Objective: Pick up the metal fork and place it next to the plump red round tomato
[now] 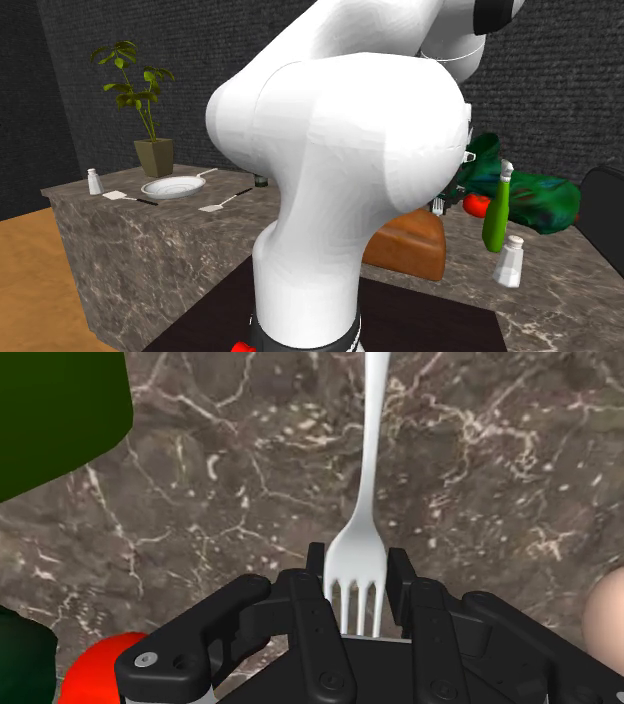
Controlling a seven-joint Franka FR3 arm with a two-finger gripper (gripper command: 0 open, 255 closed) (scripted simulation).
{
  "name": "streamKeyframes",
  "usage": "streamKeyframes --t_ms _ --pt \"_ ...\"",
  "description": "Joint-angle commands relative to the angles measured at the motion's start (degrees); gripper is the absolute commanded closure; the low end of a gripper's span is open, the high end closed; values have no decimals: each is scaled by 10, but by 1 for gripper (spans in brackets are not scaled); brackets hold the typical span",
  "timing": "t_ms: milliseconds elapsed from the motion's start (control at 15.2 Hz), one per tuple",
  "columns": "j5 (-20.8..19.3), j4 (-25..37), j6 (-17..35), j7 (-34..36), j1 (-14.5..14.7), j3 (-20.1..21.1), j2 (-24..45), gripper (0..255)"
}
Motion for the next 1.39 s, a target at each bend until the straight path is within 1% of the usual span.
streamKeyframes --t_ms 0,132,660,726,1056,1320 --pt "-1 2 8 0 0 -3 16 255" --pt "-3 8 17 1 1 -4 32 255" --pt "-6 8 17 3 -1 -2 32 255" --pt "-6 5 17 5 1 -2 29 0" --pt "-6 8 17 3 -1 -2 32 0" --pt "0 -17 -20 -1 -10 6 -29 0"
